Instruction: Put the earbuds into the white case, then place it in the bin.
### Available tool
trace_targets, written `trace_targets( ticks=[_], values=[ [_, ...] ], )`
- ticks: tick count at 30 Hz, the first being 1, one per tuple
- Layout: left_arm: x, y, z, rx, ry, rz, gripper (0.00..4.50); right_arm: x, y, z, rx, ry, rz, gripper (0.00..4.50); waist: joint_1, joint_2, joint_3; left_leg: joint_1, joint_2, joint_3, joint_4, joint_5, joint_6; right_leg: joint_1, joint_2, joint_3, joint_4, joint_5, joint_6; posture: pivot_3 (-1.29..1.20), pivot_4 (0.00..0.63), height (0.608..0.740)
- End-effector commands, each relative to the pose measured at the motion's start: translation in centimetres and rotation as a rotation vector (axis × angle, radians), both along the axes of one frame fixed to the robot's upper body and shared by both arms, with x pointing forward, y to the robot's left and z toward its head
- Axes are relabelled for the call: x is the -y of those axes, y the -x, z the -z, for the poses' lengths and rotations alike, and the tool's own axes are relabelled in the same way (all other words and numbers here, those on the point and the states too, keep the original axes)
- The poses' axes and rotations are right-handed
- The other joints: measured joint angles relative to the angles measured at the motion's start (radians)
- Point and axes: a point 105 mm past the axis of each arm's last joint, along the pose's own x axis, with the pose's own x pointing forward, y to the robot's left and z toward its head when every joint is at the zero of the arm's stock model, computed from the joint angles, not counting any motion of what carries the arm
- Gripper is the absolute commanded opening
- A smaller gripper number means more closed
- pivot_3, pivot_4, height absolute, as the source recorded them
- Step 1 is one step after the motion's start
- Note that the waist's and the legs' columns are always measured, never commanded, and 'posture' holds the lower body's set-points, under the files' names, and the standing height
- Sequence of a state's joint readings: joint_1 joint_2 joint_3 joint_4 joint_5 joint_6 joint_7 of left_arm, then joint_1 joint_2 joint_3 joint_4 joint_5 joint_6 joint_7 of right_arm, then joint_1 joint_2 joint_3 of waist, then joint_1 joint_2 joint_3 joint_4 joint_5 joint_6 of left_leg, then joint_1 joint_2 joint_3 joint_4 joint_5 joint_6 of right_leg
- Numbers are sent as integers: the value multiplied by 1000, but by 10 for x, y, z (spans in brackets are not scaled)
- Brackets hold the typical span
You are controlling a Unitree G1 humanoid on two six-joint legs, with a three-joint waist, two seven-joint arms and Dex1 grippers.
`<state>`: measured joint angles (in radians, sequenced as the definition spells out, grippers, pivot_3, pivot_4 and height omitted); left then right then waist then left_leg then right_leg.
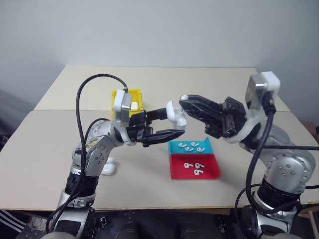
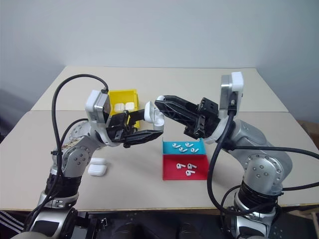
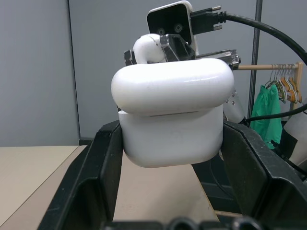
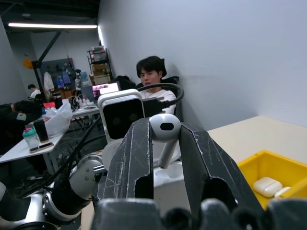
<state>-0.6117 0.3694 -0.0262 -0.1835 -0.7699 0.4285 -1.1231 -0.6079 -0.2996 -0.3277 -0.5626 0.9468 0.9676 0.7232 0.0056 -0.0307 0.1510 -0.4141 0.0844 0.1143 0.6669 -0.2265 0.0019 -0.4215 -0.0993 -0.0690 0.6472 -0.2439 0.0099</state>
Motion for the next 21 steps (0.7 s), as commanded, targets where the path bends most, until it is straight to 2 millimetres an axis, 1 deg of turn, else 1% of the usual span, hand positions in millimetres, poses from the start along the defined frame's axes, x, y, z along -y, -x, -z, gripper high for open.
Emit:
trace_targets(
  ticks=[1, 11, 21],
  values=[
    [2, 9, -7, 36, 12, 28, 2789, -5, 4, -6, 70, 11, 11, 615, 0, 0, 0, 0, 0, 0, 0, 0, 0, 0, 0, 0, 0, 0, 0, 0, 150, 740],
    [-2, 13, -8, 67, 17, 45, 2789, -4, -4, 5, 80, 81, 55, 615, 3, 0, 0, 0, 0, 0, 0, 0, 0, 0, 0, 0, 0, 0, 0, 0, 150, 740],
    [-3, 13, -8, 80, 27, 33, 2789, -3, -5, 12, 101, 145, 68, 615, 4, 0, 0, 0, 0, 0, 0, 0, 0, 0, 0, 0, -1, 0, 0, 0, 150, 740]
  ],
)
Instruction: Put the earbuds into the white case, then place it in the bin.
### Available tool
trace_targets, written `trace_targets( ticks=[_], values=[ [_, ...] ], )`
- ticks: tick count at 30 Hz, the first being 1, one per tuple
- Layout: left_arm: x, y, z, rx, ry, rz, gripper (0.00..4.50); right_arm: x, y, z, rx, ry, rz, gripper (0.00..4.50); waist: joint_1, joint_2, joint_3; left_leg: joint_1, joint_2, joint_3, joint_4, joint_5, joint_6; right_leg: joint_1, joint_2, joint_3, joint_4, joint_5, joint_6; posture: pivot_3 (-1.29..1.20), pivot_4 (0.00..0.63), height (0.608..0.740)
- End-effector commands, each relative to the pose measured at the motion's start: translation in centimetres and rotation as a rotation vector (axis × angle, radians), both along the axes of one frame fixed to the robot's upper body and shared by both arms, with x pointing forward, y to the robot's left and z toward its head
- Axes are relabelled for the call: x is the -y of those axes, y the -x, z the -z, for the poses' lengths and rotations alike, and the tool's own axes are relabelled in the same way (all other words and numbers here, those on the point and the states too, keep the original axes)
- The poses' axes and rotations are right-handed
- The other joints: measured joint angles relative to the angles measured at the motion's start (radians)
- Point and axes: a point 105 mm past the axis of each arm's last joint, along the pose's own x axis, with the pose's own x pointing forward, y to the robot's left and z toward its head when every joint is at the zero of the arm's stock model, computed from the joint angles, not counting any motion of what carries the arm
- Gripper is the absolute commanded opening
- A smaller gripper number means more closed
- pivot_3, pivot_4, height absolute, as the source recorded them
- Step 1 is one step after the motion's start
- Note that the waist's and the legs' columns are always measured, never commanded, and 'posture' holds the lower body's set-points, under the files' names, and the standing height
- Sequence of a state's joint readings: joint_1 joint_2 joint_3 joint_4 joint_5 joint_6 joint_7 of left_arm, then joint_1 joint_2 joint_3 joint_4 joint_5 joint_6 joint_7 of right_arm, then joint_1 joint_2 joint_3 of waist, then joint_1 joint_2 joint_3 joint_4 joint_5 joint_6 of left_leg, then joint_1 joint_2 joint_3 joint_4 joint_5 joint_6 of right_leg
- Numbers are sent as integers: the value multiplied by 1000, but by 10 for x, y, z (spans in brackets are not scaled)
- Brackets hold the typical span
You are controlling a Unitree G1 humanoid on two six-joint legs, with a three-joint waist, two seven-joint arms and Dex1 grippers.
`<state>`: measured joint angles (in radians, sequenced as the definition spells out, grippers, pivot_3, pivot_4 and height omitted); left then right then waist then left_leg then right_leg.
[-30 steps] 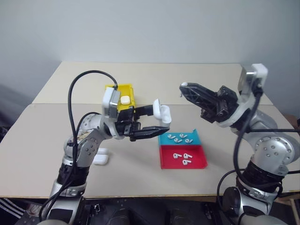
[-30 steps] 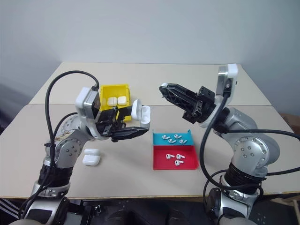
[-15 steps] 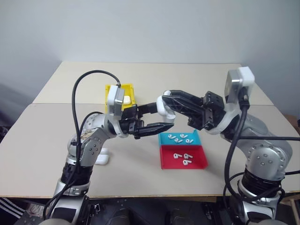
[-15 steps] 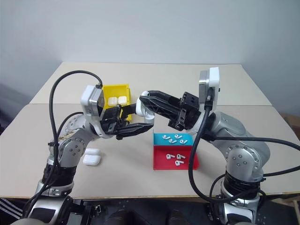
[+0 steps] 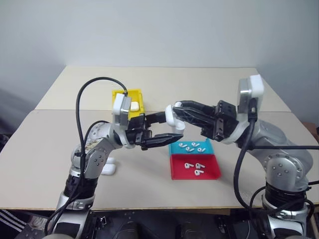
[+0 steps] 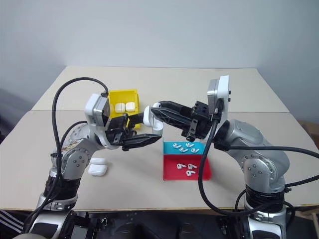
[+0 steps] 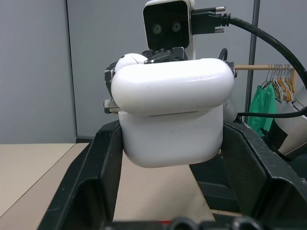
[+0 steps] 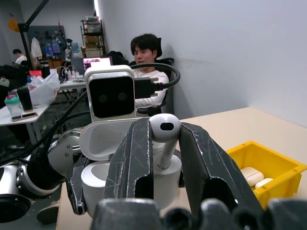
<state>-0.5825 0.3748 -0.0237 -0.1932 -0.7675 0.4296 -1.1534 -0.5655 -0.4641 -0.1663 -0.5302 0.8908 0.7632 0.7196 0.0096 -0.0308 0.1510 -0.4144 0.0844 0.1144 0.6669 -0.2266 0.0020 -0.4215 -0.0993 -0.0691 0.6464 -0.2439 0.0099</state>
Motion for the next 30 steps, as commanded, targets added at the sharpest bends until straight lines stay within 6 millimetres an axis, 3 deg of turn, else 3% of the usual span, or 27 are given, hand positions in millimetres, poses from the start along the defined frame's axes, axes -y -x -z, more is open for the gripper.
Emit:
trace_targets(
  ticks=[1, 13, 21, 25, 30],
  values=[
    [0, 10, -15, 89, 40, 14, 2789, -1, 2, 1, 26, 23, -1, 615, 0, 0, 0, 0, 0, 0, 0, 0, 0, 0, 0, 0, 0, 0, 0, 0, 150, 740],
    [0, 7, -14, 100, 50, 3, 2789, -2, 1, -1, 54, 64, -12, 4475, 0, 0, 0, 0, 0, 0, 0, 0, 0, 0, 0, 0, 0, 0, 0, 0, 150, 740],
    [0, 7, -13, 98, 53, 1, 2789, 7, 0, -10, 54, 34, 12, 4475, 1, 0, 0, 0, 0, 0, 0, 0, 0, 0, 0, 0, 0, 0, 0, 0, 150, 740],
    [-4, 5, -12, 102, 36, -3, 2789, 28, -3, -26, 58, -20, 44, 4475, 1, 0, 0, 0, 0, 0, 0, 0, 0, 0, 0, 0, 0, 0, 0, 0, 150, 740],
    [-10, 3, -10, 100, 19, 4, 2789, 38, -7, -33, 44, -57, 43, 4475, -1, 0, 0, 0, 0, 0, 0, 0, 0, 0, 0, 0, 0, 0, 0, 0, 150, 740]
  ],
)
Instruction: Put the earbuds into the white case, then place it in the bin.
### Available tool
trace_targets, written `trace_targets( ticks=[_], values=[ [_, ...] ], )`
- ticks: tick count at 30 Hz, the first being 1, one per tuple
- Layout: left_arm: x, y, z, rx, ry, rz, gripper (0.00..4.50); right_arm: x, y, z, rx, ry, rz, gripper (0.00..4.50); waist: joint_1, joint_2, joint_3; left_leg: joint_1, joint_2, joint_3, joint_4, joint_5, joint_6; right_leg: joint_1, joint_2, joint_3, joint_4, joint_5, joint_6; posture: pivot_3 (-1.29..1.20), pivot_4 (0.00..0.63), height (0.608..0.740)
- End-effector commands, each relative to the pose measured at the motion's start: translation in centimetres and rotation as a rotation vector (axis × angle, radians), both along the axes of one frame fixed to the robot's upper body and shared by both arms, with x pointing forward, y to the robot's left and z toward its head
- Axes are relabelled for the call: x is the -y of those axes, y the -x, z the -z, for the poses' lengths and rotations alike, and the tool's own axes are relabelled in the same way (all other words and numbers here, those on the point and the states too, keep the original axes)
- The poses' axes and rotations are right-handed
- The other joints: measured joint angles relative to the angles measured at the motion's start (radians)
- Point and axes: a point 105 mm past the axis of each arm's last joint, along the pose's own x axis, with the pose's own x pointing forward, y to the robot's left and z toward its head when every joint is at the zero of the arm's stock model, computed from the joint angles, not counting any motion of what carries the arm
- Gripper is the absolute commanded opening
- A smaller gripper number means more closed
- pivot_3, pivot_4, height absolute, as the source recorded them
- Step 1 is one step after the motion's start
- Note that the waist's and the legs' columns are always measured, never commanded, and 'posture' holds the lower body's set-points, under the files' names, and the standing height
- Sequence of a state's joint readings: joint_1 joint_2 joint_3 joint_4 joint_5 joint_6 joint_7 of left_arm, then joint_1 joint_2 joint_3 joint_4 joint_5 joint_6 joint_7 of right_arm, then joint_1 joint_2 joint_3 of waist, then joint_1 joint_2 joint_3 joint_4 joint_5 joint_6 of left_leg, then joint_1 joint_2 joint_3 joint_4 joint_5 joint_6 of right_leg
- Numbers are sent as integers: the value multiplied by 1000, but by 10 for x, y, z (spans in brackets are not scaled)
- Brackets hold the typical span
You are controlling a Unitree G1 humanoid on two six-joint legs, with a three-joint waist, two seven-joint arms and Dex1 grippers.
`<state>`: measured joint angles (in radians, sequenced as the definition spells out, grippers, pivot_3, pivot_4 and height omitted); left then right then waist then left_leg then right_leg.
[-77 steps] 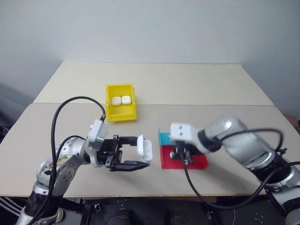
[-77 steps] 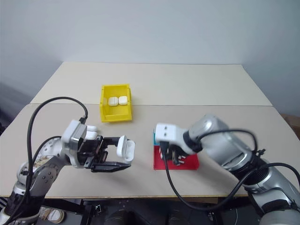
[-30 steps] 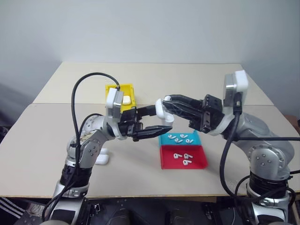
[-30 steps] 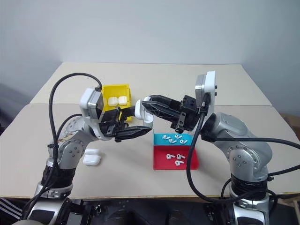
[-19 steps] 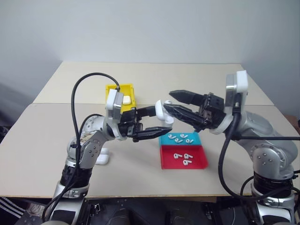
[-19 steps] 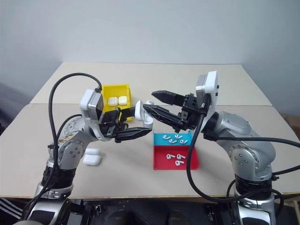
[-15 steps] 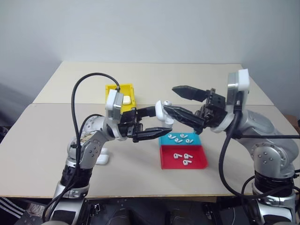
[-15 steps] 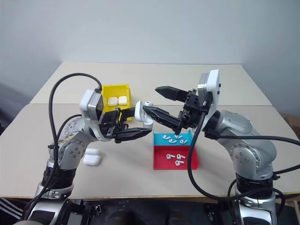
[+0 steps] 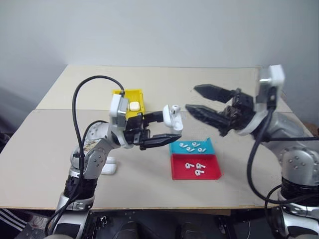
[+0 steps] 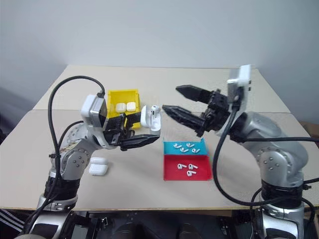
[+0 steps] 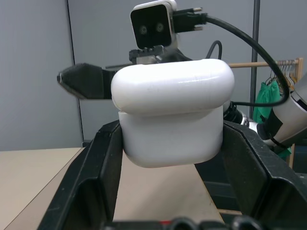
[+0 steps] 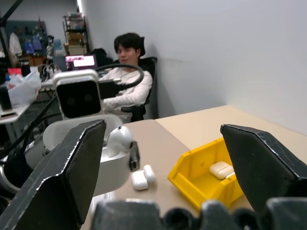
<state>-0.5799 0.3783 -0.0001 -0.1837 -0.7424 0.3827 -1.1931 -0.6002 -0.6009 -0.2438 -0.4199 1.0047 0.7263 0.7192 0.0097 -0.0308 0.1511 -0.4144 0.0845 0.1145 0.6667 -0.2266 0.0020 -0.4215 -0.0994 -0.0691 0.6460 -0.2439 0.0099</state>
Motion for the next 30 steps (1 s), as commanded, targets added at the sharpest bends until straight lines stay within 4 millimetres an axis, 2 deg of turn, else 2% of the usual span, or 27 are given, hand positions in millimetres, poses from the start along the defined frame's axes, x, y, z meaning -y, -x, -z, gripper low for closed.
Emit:
trace_targets(
  ticks=[1, 4, 8, 12, 14, 30],
  values=[
    [-4, 3, -8, 45, 8, 20, 2789, 4, 2, -13, 32, -20, -16, 4303, -2, 0, 0, 0, 0, 0, 0, 0, 0, 0, 0, 0, 0, 0, 0, 0, 150, 740],
    [-5, 3, -7, 51, -1, 28, 2789, -5, -8, -3, 10, 79, -1, 3632, -1, 0, 0, 0, 0, 0, 0, 0, 0, 0, 0, 0, 0, 0, 0, 0, 150, 740],
    [-5, 3, -9, 57, 1, 33, 2789, -16, -19, 6, 15, 187, 41, 2159, -1, 0, 0, 0, 0, 0, 0, 0, 0, 0, 0, 0, 0, 0, 0, 0, 150, 740],
    [-4, 4, -8, 58, 2, 32, 2789, -18, -21, 5, 15, 205, 42, 666, 2, 0, 0, -1, 0, 0, 0, 0, 0, 0, 0, 0, 0, 0, 0, 0, 150, 740],
    [-4, 5, -8, 54, 3, 28, 2789, -18, -23, 5, 3, 208, 52, 82, 2, 0, 0, -1, 0, 0, 0, 0, 0, 0, 0, 0, -1, 0, 0, 0, 150, 740],
    [-5, 5, -7, 50, -1, 12, 2789, -21, -3, 6, 2, 240, -20, 82, 2, 0, 0, -1, 0, 0, 0, 0, 0, 0, 0, 0, 0, 0, 0, 0, 150, 740]
  ],
)
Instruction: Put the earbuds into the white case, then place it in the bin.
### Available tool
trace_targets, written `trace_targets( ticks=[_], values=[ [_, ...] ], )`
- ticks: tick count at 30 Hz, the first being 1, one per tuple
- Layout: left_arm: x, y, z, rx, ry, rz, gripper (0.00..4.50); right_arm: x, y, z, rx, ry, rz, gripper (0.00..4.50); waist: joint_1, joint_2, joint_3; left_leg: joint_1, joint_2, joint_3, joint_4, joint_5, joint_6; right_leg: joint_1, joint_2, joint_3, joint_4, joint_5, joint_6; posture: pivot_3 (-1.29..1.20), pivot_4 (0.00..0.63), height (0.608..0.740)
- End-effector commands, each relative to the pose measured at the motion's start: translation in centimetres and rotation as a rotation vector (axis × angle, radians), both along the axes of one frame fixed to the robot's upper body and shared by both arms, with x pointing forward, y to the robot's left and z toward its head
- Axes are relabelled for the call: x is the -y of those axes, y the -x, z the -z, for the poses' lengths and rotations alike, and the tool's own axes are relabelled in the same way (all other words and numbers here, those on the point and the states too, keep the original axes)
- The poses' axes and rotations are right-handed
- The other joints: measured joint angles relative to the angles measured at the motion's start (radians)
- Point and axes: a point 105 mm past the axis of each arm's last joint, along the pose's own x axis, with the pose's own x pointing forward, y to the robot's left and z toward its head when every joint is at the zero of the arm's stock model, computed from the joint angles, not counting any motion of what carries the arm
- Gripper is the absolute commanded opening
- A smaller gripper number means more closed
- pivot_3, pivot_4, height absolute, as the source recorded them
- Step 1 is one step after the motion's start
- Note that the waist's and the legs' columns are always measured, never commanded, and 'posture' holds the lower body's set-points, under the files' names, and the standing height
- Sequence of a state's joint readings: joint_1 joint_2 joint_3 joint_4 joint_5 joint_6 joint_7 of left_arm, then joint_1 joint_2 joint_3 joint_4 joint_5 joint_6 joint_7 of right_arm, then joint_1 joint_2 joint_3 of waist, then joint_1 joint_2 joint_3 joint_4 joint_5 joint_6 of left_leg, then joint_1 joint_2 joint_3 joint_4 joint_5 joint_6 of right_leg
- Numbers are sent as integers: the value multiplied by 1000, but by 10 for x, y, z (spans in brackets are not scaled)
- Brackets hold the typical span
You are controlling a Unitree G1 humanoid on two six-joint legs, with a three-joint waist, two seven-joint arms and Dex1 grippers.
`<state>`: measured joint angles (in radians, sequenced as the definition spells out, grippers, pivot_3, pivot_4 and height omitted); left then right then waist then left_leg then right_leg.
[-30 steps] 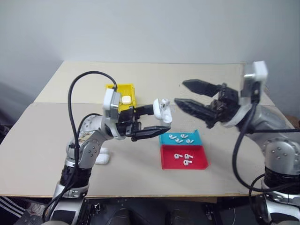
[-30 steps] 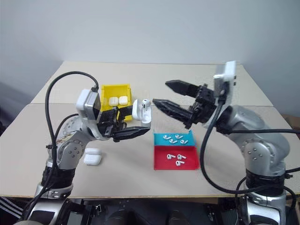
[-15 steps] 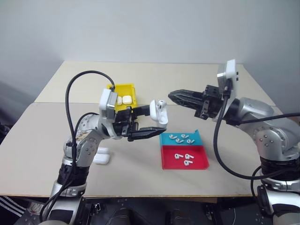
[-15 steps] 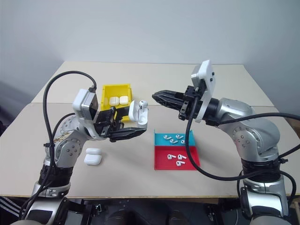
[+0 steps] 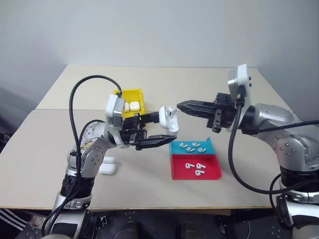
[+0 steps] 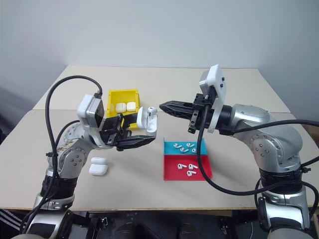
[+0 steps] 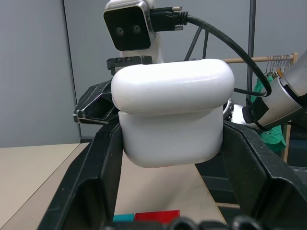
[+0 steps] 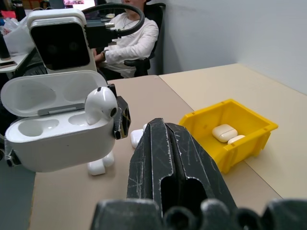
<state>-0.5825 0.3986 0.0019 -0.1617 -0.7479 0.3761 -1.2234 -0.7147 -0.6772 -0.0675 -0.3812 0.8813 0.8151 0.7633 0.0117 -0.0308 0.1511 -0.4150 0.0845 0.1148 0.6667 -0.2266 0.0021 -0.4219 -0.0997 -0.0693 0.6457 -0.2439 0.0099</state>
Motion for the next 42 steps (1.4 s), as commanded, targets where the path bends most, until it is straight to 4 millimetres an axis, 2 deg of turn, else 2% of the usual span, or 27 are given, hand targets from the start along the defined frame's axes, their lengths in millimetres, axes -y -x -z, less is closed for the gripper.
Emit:
trace_targets(
  ticks=[1, 37, 42],
  values=[
    [-1, 6, -9, 49, 14, 0, 2789, 4, 10, -12, 50, -17, -12, 82, 0, 0, 0, 0, 0, 0, 0, 0, 0, 0, 0, 0, 0, 0, 0, 0, 150, 740],
    [-1, 6, -6, 42, 15, -15, 2789, -2, 31, -14, 87, -3, -82, 82, 0, 0, 0, 0, 0, 0, 0, 0, 0, 0, 0, 0, 0, 0, 0, 0, 150, 740],
    [-1, 6, -7, 47, 16, -15, 2789, 2, 31, -13, 92, 7, -69, 82, 0, 0, 0, 0, 0, 0, 0, 0, 0, 0, 0, 0, 0, 0, 0, 0, 150, 740]
  ],
)
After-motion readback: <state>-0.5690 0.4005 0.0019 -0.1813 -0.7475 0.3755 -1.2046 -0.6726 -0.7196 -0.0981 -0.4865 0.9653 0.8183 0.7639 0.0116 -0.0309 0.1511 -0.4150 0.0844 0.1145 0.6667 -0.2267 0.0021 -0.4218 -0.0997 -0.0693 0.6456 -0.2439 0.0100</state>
